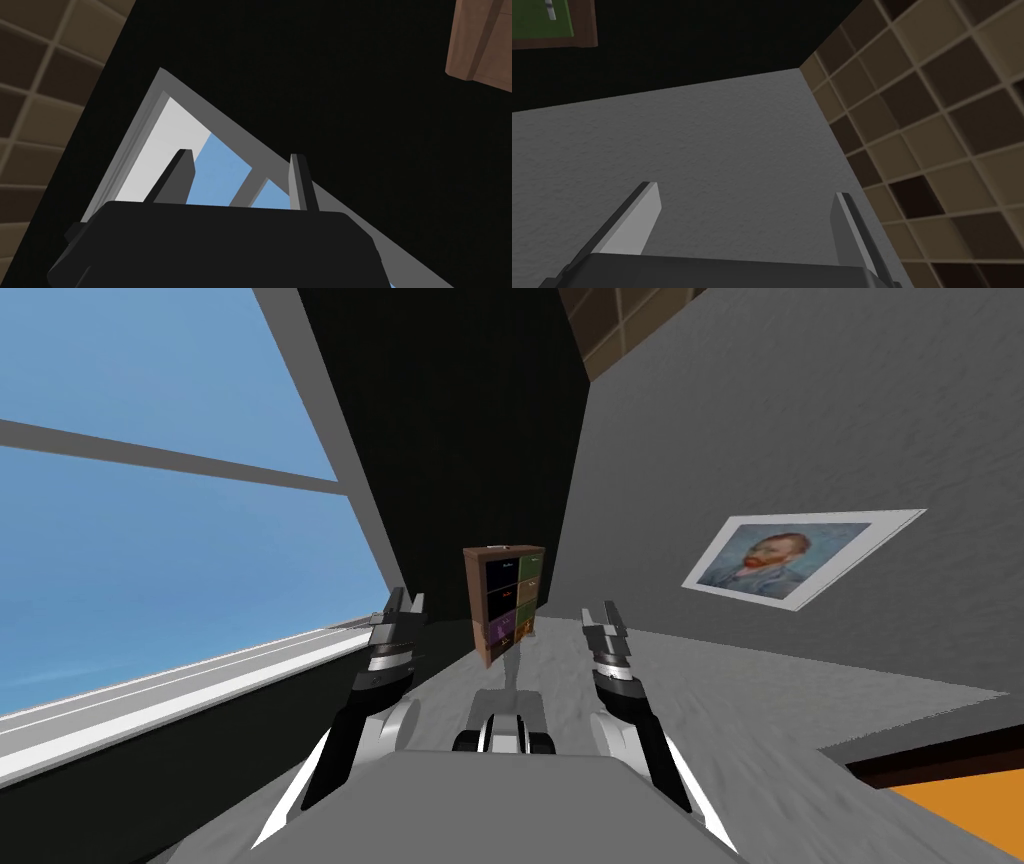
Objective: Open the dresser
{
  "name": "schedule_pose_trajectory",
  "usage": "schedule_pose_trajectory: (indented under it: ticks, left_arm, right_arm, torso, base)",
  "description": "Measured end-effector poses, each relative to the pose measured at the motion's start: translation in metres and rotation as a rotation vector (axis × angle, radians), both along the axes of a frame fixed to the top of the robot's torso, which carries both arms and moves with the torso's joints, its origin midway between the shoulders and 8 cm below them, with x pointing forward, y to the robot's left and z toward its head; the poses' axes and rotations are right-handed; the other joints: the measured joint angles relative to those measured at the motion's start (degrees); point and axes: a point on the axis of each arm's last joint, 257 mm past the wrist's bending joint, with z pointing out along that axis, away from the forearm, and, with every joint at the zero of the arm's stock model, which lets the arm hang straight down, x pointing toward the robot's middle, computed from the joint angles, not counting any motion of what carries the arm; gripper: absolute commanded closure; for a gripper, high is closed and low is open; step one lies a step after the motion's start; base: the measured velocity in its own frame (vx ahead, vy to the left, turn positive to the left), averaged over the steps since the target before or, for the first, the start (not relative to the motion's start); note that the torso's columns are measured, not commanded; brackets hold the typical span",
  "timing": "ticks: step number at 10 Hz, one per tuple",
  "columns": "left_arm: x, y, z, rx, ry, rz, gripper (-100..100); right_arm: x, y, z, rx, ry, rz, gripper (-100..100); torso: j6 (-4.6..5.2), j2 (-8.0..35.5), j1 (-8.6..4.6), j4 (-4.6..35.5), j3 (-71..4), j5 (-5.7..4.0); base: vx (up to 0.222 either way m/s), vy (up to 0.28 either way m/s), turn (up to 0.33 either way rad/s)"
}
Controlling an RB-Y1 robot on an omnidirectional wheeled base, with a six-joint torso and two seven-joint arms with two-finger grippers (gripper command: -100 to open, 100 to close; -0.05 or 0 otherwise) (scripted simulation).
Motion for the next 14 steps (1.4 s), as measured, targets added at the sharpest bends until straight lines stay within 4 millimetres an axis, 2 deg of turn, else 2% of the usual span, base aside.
schedule_pose_trajectory:
  ticks: [4, 14]
  left_arm:
    - [0.000, 0.000, 0.000, 0.000, 0.000, 0.000, 0]
    - [0.000, 0.000, 0.000, 0.000, 0.000, 0.000, 0]
  right_arm:
    - [0.001, 0.009, -0.016, 0.108, 0.020, 0.149, -100]
    - [0.002, 0.015, -0.048, 0.460, 0.041, 0.395, -100]
  torso:
    - [0.02, 0.1, 0.02, 0.1, 0.1, 0.01]
    - [0.01, 0.1, 0.01, 0.0, 0.0, 0.00]
  base:
    - [0.071, 0.012, 0.097]
    - [0.060, -0.001, 0.094]
